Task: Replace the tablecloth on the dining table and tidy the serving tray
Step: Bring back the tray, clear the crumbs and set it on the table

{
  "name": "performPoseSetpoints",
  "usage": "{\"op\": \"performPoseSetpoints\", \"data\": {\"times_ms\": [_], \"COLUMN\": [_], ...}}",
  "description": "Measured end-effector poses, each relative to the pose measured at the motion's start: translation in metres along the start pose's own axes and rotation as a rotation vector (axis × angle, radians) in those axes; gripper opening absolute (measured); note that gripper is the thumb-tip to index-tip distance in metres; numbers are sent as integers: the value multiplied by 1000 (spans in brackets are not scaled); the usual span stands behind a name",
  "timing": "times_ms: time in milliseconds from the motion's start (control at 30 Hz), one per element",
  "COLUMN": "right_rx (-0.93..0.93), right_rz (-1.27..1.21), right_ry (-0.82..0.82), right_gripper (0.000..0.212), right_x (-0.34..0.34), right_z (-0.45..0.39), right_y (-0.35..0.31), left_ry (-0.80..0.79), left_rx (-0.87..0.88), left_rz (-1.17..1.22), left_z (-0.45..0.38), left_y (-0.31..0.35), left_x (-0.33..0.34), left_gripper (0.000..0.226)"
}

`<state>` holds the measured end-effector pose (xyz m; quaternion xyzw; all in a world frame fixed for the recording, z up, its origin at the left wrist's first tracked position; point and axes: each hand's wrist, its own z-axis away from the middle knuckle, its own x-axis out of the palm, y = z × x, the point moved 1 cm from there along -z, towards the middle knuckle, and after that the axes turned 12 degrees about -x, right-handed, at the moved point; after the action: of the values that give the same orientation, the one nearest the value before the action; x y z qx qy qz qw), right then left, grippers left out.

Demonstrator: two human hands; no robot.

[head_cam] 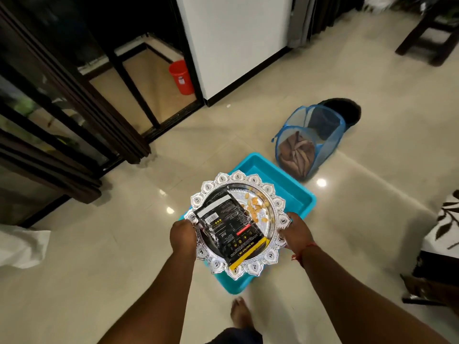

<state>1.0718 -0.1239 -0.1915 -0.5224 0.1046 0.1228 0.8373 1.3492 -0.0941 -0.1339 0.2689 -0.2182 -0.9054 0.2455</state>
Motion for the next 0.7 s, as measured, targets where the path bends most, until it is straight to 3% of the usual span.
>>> {"op": "performPoseSetpoints", "data": {"times_ms": [167, 267, 400, 533, 700], "right_rx": [-75, -125, -210, -251, -252], "right_rz": [-379, -496, -630, -683, -690], "right_ry": [104, 154, 282, 463, 697], "right_gripper": [41, 40, 42, 45, 42], "right_x": [-101, -186, -312, -435, -570], "right_z": [49, 81, 123, 168, 233], "right_y": [-50, -58, -49, -18, 30], "left_ry": [-106, -180, -387, -552, -868], "left_rx": [235, 327, 335, 404, 358], "left_rz": [71, 119, 118, 41, -159], "left_z": [108, 184, 286, 332, 433], "left_y": [21, 20, 4, -22, -74], "left_x": [43, 85, 161, 277, 397], "left_gripper": [27, 15, 24, 12, 22]}}
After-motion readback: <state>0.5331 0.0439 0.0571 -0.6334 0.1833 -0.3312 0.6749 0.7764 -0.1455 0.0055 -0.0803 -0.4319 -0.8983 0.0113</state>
